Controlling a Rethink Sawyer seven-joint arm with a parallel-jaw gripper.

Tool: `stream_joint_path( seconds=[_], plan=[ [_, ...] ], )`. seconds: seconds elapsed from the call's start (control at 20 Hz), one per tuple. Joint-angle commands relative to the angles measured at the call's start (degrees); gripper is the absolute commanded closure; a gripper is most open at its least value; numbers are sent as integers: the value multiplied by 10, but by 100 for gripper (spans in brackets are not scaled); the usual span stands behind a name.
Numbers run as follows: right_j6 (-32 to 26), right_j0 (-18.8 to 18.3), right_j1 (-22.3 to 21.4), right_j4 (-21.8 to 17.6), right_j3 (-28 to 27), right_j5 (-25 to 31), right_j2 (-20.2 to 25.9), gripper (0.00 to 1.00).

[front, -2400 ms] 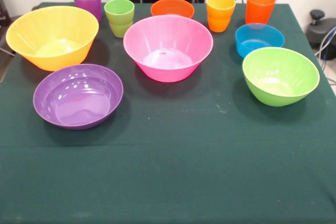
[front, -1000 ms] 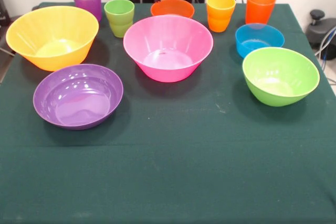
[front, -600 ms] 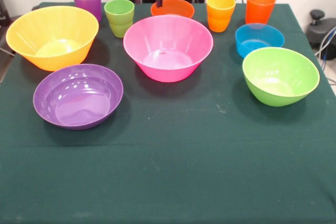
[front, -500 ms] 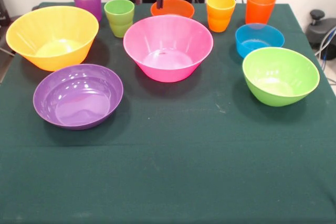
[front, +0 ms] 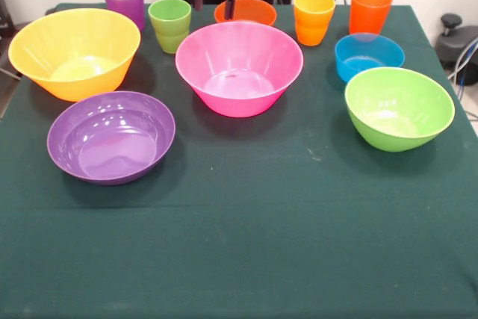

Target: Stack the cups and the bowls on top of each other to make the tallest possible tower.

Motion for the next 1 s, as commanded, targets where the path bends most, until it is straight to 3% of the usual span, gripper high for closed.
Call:
stream_joint_path(
  seconds=[0.05,0.3,0.8,1.0],
  plan=[
    [114,22,22,34,-45,-4,12,0],
    [150,25,12,50,-24,-9,6,0],
    [261,90,33,114,-4,-28,-71,0],
    [280,96,42,116,5,-42,-71,0]
  ],
)
